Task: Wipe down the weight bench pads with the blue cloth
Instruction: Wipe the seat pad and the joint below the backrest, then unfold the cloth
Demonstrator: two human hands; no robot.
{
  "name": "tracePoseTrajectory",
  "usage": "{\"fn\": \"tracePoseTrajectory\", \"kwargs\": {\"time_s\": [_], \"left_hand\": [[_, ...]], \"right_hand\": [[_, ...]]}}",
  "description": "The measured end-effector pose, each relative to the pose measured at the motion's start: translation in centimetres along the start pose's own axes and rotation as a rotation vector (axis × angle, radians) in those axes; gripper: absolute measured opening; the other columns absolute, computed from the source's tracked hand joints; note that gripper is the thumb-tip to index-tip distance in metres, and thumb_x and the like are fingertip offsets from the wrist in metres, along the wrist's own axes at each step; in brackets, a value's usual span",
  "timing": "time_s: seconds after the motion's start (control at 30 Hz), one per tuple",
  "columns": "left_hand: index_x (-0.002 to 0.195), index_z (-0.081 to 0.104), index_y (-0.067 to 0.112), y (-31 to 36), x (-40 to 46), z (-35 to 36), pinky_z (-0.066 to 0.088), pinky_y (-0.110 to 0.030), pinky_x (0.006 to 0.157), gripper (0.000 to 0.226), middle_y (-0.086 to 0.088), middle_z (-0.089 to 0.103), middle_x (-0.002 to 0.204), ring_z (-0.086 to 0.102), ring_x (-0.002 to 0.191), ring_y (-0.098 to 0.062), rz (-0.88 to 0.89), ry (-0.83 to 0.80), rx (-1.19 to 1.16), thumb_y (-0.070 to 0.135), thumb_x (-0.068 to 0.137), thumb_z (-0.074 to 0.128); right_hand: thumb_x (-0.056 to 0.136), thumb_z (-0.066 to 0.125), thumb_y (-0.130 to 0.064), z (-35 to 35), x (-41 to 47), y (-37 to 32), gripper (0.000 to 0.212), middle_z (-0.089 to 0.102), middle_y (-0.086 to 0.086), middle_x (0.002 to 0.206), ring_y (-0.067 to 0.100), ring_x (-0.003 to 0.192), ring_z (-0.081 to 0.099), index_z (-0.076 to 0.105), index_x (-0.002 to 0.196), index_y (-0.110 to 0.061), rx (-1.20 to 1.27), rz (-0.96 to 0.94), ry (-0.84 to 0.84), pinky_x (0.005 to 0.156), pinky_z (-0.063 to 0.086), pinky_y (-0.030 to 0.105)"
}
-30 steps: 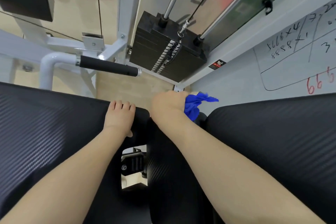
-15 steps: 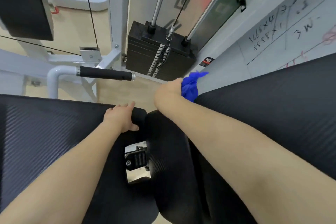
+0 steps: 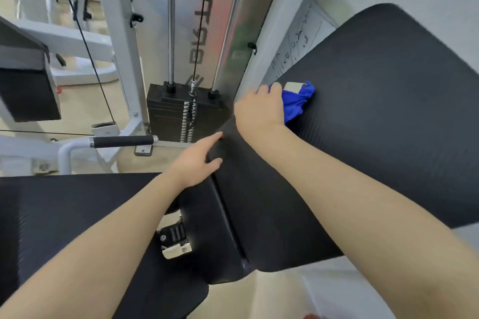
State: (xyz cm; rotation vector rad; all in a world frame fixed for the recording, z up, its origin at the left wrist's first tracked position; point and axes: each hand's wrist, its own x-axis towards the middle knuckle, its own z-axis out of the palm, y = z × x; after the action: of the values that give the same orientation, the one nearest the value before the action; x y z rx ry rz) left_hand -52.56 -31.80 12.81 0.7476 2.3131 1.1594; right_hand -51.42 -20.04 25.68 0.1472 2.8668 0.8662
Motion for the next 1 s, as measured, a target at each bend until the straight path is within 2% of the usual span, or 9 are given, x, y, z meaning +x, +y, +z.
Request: {"fn": "tracePoseTrajectory", "kwargs": {"time_s": [0.17,0.27,0.37,0.5,0.6,0.67,0.8,0.9,1.0], "left_hand": [[0.147,0.024,0.018,7.0,-2.8,0.9,0.02,-0.016,0.105,0.062,0.002,0.029,0.153,0.027,0.14,-0.013,0.124,0.134,-0.025,0.004,0.091,0.046],[0.14,0.035,0.023,11.9,-4.7,0.9,0.03,-0.017,0.103,0.057,0.003,0.043,0.144,0.041,0.129,-0.012,0.155,0.169,-0.252,0.001,0.088,0.037],[0.116,0.055,0.027,17.1,-7.5,1.9,0.045,-0.03,0.099,0.04,0.002,0.066,0.116,0.059,0.111,-0.017,0.159,0.034,-0.599,0.02,0.08,0.039],[0.104,0.063,0.017,22.4,-11.5,4.1,0.056,-0.027,0.07,0.039,0.001,0.072,0.092,0.068,0.087,-0.018,0.149,-0.161,-0.731,0.039,0.084,0.039],[0.108,0.062,0.018,25.2,-14.5,6.4,0.054,-0.022,0.07,0.052,0.001,0.072,0.097,0.068,0.089,-0.015,0.154,-0.273,-0.66,0.048,0.097,0.021],[0.102,0.066,0.017,27.1,-16.4,7.8,0.051,-0.022,0.071,0.04,-0.002,0.07,0.095,0.064,0.088,-0.017,0.19,-0.302,-0.568,0.038,0.098,0.032],[0.09,0.068,0.019,29.2,-19.3,9.6,0.043,-0.036,0.084,0.025,-0.005,0.068,0.095,0.059,0.093,-0.022,0.181,-0.252,-0.548,0.022,0.08,0.046],[0.086,0.068,0.018,30.1,-20.8,9.8,0.043,-0.035,0.081,0.027,-0.003,0.067,0.088,0.058,0.087,-0.019,0.241,-0.295,-0.382,0.019,0.075,0.043],[0.09,0.066,0.015,31.3,-21.9,10.2,0.046,-0.035,0.082,0.026,-0.004,0.067,0.088,0.06,0.084,-0.017,0.312,-0.319,-0.19,0.01,0.088,0.041]], "right_hand": [[0.097,0.035,-0.028,0.6,-8.1,4.4,0.027,0.056,0.001,0.109,0.023,0.088,0.044,0.061,0.101,-0.02,0.256,-0.035,-0.01,0.089,0.029,0.039],[0.097,0.036,-0.035,0.3,-12.4,7.7,0.033,0.056,-0.003,0.11,0.02,0.091,0.05,0.062,0.091,-0.017,0.566,-0.083,0.071,0.085,0.033,0.037],[0.089,0.054,-0.026,0.4,-18.7,10.7,0.02,0.06,-0.009,0.11,0.002,0.102,0.049,0.069,0.098,-0.016,0.907,-0.148,0.169,0.089,0.04,0.037],[0.079,0.069,-0.018,0.6,-25.8,13.1,0.021,0.063,-0.008,0.102,-0.003,0.097,0.049,0.072,0.1,-0.014,1.16,-0.129,0.253,0.09,0.038,0.017],[0.084,0.056,-0.028,0.3,-30.7,14.4,0.023,0.066,-0.003,0.098,0.006,0.096,0.057,0.071,0.092,-0.012,1.423,-0.005,0.308,0.088,0.041,0.017],[0.089,0.043,-0.028,0.6,-33.6,15.0,0.028,0.065,0.0,0.1,0.011,0.097,0.059,0.069,0.088,-0.017,1.627,0.058,0.296,0.091,0.043,0.022],[0.09,0.054,-0.008,1.8,-38.5,15.9,0.029,0.057,-0.003,0.11,0.014,0.079,0.056,0.052,0.112,-0.026,1.752,0.16,0.315,0.073,0.048,0.022],[0.086,0.062,-0.011,2.1,-41.1,16.8,0.037,0.055,-0.004,0.118,0.009,0.077,0.059,0.052,0.119,-0.025,1.694,0.255,0.144,0.071,0.05,0.02],[0.082,0.065,-0.015,2.1,-43.5,17.2,0.014,0.067,0.0,0.095,0.01,0.075,0.06,0.066,0.096,-0.018,1.505,0.289,0.062,0.069,0.051,0.023]]}}
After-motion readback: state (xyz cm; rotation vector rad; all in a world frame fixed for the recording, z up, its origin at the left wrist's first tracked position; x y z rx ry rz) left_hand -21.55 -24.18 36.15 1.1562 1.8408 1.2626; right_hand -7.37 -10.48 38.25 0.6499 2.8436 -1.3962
